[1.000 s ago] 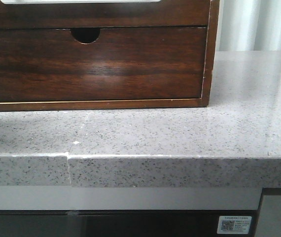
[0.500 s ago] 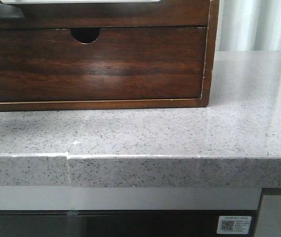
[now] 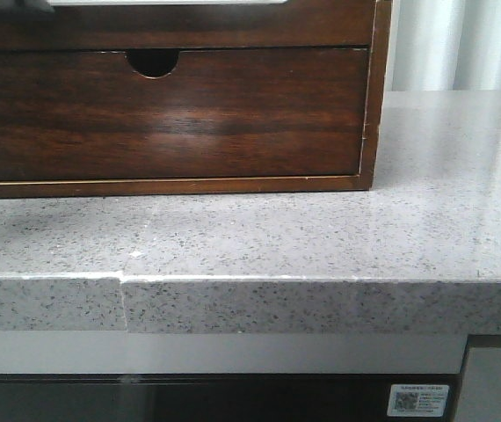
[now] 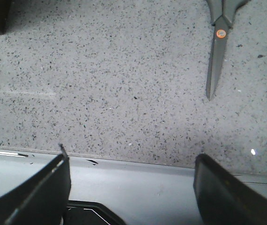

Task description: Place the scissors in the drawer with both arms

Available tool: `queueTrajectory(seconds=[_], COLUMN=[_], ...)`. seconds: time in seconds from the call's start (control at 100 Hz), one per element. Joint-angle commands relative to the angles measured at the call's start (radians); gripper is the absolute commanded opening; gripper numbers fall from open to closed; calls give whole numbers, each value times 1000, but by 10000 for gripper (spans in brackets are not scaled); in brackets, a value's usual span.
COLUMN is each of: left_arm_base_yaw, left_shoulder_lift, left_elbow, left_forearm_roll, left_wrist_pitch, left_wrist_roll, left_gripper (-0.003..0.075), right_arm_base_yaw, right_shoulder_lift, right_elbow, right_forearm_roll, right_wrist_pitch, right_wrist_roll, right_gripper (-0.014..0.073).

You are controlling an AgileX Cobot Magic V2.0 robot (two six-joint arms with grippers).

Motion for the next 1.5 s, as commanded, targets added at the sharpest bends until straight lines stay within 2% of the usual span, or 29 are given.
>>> queueTrajectory(seconds=[0.0, 0.16, 0.41, 0.53, 1.02, 1.27, 1.38, 1.43, 1.49], left_arm_base_yaw=[-6, -6, -6, -6, -6, -6, -6, -6, -6], left_shoulder_lift=[-19, -19, -23, -50, -404, -514, -517, -517, -517], left_elbow=[-31, -31, -24, 16, 349, 415, 417, 417, 417], left_forearm_roll=[-77, -77, -75, -75, -59, -43, -39, -39, -37], left_wrist_pitch=[31, 49, 161, 172, 183, 157, 156, 156, 156], left_wrist_roll=[23, 23, 56, 62, 69, 69, 69, 69, 69], left_gripper=[121, 78, 60, 60, 60, 62, 104, 160, 270], right_arm_base_yaw=[-4, -4, -4, -4, -4, -4, -4, -4, -4], right_shoulder_lift=[3, 3, 3, 3, 3, 3, 3, 3, 3], right_elbow=[-35, -35, -35, -35, -35, -35, -35, -35, -35], right_forearm_roll=[-11, -11, -12, -12, -12, -13, -13, -20, -20], right_wrist_pitch=[-44, -44, -38, -37, -29, -26, -26, -26, -26], right_wrist_roll=[-14, -14, -14, -14, -14, -14, -14, -14, -14], right_gripper=[480, 480, 480, 480, 480, 480, 480, 480, 480])
